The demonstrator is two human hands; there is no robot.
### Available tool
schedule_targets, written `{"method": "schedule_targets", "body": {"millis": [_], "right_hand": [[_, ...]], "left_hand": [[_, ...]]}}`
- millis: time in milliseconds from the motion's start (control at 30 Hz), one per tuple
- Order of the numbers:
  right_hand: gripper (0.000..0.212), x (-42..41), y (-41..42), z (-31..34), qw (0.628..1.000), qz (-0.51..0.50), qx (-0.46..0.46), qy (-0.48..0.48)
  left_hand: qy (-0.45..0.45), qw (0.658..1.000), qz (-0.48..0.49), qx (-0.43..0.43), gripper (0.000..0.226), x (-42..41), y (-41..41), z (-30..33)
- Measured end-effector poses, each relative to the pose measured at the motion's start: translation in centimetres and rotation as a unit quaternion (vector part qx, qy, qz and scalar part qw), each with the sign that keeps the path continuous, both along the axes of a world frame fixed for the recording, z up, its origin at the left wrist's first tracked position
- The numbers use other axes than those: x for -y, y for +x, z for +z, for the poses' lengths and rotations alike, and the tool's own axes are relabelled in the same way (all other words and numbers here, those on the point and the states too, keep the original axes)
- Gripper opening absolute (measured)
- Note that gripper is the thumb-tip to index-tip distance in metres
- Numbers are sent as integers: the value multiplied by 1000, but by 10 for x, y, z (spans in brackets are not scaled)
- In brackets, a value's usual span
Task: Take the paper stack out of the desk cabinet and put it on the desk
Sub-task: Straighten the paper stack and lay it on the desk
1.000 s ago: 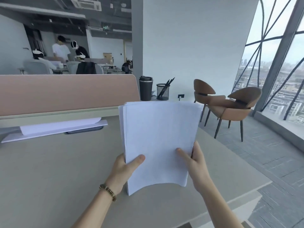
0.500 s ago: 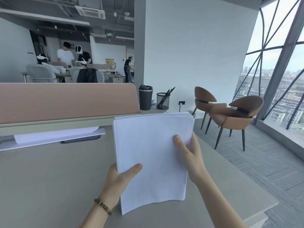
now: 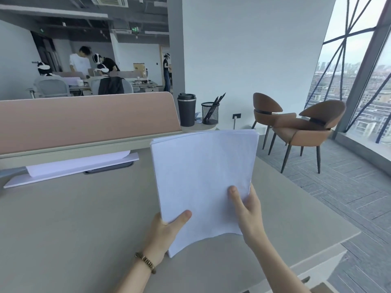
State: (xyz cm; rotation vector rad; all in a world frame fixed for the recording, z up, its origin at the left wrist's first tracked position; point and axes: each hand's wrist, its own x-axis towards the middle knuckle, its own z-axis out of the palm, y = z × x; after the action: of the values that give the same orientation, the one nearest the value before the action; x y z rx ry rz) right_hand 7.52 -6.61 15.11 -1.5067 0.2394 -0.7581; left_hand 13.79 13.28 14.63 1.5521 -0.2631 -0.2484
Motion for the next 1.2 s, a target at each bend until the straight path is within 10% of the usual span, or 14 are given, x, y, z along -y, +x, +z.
{"method": "schedule_targets", "body": {"millis": [633, 967, 1200], "right_hand": [[37, 114, 65, -18, 938, -73, -332, -67], [35, 209, 117, -28, 883, -120, -411, -194], [36, 249, 150, -23, 856, -120, -436, -251]], "left_hand": [[112, 982, -15, -153, 16, 108, 62, -9], [370, 919, 76, 116, 25, 218, 113, -36], [470, 862, 114, 149, 34, 264, 145, -49]]}}
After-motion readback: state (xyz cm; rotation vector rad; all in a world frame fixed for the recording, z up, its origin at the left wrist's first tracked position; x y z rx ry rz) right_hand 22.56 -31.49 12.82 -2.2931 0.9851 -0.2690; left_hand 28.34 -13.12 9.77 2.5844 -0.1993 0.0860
